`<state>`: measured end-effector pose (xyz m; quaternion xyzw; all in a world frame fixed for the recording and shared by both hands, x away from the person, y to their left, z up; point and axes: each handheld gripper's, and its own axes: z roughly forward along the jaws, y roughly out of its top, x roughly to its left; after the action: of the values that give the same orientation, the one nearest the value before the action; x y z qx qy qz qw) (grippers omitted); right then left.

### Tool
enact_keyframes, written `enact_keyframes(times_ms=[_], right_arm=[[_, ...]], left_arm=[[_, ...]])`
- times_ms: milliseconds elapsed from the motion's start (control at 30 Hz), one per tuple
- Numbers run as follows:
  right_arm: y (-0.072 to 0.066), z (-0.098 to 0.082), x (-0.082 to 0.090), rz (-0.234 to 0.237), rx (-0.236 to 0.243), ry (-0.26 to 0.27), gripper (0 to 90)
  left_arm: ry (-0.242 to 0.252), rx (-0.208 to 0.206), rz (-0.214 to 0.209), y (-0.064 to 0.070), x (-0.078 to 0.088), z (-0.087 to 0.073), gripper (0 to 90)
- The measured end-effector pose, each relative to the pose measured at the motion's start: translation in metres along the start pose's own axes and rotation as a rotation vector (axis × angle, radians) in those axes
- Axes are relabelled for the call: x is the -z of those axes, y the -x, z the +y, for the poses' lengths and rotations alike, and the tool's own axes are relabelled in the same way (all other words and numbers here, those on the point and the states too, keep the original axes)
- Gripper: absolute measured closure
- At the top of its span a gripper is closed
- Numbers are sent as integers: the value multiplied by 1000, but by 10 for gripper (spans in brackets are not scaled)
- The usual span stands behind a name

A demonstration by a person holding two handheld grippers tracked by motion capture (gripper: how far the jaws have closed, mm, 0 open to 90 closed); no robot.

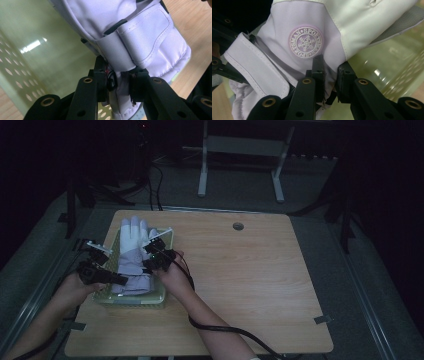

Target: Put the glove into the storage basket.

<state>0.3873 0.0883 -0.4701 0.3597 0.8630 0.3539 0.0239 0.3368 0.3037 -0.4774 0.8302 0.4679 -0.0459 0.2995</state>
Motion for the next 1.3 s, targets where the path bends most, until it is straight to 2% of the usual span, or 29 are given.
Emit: enact_keyframes(times_ms=[200, 300, 400, 467, 633, 800, 967, 1100, 1133, 1167, 1233, 1300], right_arm=[[5, -11, -19, -10, -32, -73, 791], [6, -15, -27, -18, -24, -112, 789], [2, -14, -30, -45, -3, -129, 782], [1, -12, -32, -49, -6, -150, 773], [-4, -9, -40, -76, 23, -195, 736], [-6, -7, -46, -97, 29, -235, 690], [-6, -8, -45, -99, 29, -214, 602], [-8, -5, -38, -133, 77, -179, 459], [-7, -4, -35, -104, 70, -157, 420], [-5, -3, -32, -76, 56, -147, 430], [-5, -1, -27, -61, 70, -120, 374], [-5, -1, -24, -48, 74, -120, 360]], left_arm=[[-58, 41, -18, -7, -22, -4, 726], [-89, 71, -26, -9, -33, -7, 725], [-100, 88, -28, -11, -36, -8, 723], [-105, 98, -21, -12, -38, -9, 722], [-138, 110, 5, -13, -45, -10, 711], [-170, 106, 38, -10, -50, -8, 689], [-167, 104, 57, -8, -51, -9, 684], [-158, 119, 52, -9, -51, -9, 673], [-150, 119, 50, -8, -50, -9, 656], [-146, 120, 56, -8, -50, -9, 632], [-131, 110, 60, -6, -49, -9, 572], [-90, 100, 78, -3, -48, -9, 466]])
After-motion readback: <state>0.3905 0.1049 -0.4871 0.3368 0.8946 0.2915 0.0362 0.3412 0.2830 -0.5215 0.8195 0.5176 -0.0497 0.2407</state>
